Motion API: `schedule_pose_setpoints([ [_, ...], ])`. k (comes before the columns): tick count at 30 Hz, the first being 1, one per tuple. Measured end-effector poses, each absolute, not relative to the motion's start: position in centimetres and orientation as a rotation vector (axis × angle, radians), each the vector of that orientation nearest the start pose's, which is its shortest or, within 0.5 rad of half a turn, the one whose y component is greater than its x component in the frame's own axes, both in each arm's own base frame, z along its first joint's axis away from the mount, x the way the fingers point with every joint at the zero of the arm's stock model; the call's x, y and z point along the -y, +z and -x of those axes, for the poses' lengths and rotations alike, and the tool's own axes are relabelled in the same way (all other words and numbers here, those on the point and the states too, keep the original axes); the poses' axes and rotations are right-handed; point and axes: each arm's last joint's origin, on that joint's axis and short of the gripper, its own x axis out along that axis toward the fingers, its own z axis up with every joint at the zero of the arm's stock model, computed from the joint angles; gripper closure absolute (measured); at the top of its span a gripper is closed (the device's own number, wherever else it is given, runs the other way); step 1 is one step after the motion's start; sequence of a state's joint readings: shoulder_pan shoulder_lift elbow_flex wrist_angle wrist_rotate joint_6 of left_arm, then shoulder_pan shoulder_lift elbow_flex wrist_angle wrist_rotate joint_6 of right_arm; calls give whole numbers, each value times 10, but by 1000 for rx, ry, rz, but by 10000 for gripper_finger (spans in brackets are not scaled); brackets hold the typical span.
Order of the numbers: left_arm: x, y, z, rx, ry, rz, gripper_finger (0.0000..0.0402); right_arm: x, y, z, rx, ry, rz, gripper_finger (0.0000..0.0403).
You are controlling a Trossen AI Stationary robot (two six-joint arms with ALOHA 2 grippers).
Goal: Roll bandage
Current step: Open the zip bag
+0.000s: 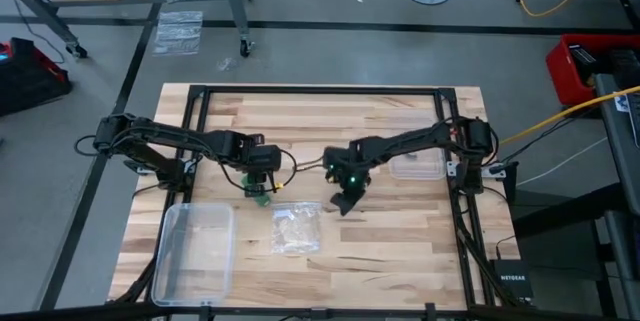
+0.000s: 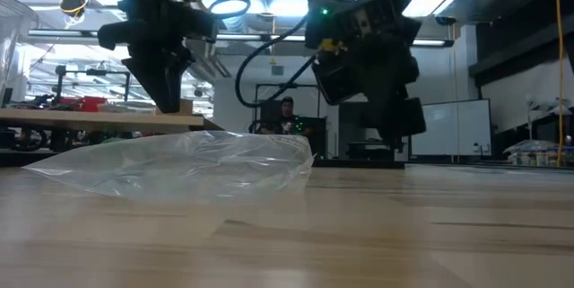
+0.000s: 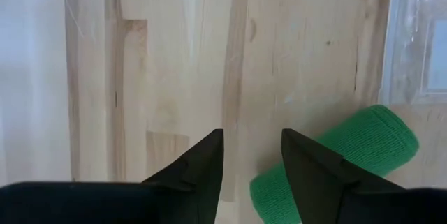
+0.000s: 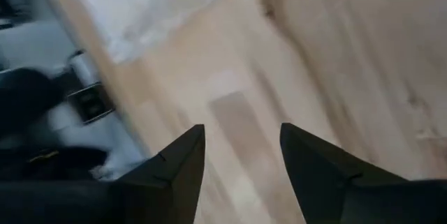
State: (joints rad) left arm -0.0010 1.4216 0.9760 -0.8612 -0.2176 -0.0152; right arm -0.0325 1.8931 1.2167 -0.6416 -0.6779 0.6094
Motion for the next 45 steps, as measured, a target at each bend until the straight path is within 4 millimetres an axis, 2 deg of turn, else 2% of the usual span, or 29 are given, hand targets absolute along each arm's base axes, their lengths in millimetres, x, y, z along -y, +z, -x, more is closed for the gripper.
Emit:
schedule_pose_setpoints([
  [3, -6, 220, -253, -1302, 179, -150, 263, -21, 159, -359, -1391, 70, -921, 210],
  [11, -6, 220, -253, -1302, 165, -168, 263, -60, 165, -374, -1217, 15, -903, 210],
  [15, -4, 221, -253, -1298, 163, -168, 263, -74, 165, -374, -1169, -70, -889, 210],
  [22, -1, 221, -254, -1292, 155, -165, 263, -93, 155, -374, -1157, -163, -905, 210],
  [27, -1, 221, -254, -1285, 175, -132, 263, -105, 138, -382, -1139, -133, -957, 210],
  [33, 0, 221, -255, -1281, 167, -113, 263, -111, 124, -391, -1109, -100, -1009, 210],
  [45, 1, 220, -254, -1284, 157, -112, 263, -110, 121, -400, -1011, -103, -1027, 210],
])
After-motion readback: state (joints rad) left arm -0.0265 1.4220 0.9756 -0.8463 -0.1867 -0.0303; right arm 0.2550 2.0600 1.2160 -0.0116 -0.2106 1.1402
